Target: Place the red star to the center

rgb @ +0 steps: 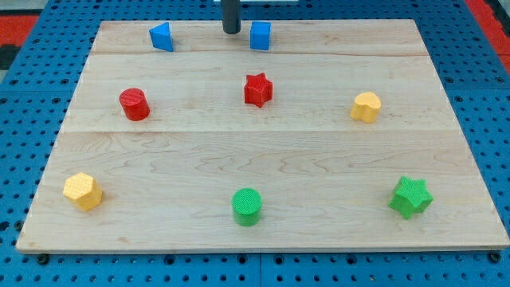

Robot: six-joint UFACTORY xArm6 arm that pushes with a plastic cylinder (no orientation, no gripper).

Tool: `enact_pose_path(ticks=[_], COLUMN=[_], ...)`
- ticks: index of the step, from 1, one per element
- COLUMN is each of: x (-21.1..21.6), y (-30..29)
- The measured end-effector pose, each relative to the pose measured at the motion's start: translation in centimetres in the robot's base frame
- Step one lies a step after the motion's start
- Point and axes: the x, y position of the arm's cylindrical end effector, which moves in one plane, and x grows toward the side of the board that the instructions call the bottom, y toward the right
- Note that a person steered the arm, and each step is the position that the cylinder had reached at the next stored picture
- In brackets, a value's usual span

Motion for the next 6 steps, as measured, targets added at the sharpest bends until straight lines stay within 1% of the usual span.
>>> enact_pose_path(ticks=[2,3,4,5,6], x=[0.4,5.3,8.8,8.8,10.9], y=[0.5,0.6,0.1,2.4,2.0])
